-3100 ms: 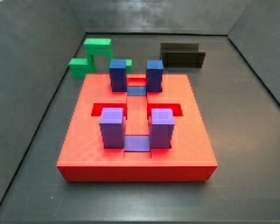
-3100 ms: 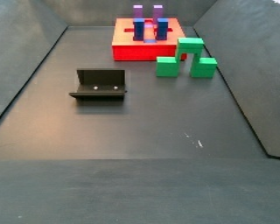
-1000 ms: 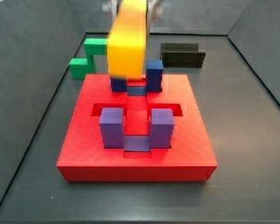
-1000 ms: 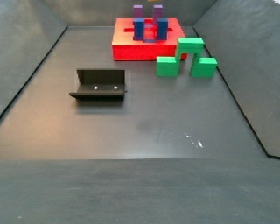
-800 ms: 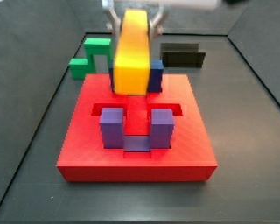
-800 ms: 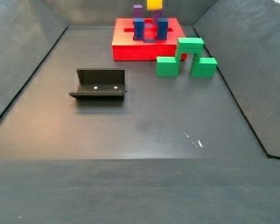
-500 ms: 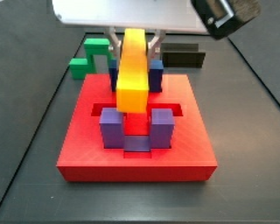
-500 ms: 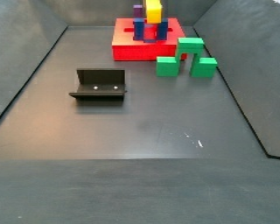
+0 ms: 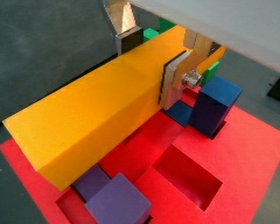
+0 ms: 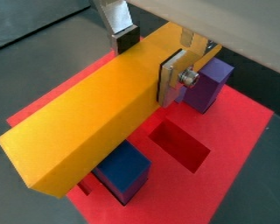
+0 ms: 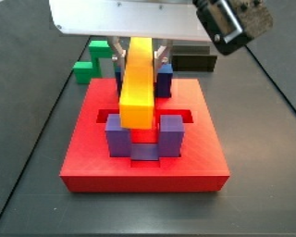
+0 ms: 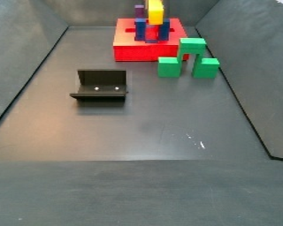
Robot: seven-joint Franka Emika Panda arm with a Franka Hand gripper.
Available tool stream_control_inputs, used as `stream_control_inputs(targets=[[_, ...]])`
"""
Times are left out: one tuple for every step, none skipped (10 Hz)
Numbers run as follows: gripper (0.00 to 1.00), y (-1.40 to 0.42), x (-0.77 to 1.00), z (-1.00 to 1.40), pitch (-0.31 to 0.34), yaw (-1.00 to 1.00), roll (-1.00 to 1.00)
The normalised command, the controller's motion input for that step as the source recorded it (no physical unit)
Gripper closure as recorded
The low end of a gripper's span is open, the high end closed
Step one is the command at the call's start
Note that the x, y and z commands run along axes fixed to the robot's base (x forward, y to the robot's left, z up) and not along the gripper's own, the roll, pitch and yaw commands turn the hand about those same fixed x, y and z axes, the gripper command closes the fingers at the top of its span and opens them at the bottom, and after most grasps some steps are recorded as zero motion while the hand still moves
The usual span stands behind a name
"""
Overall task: Pick up the yellow object. Move up. Move to above the board. Insert the yellow object.
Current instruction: Insert the yellow object.
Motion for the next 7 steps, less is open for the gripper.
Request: stream_control_inputs(targets=[[1.00,-0.10,0.03,-0.03,-0.059,0.00,0.40],[1.00,-0.11,0.00,0.00,-0.026,0.00,0.32],[1.00,-0.09,0.05,-0.04,-0.020,0.00,0.23],[1.00,-0.11,0.21,-0.09,-0.014,0.00,0.19],[1.00,-0.09,0.23,-0.16,0.000,0.00,0.18],[1.00,-0.02,0.23,-0.21,0.000,0.00,0.10],[1.00,0.00,0.23,-0.20,0.000,0.00,0.05]])
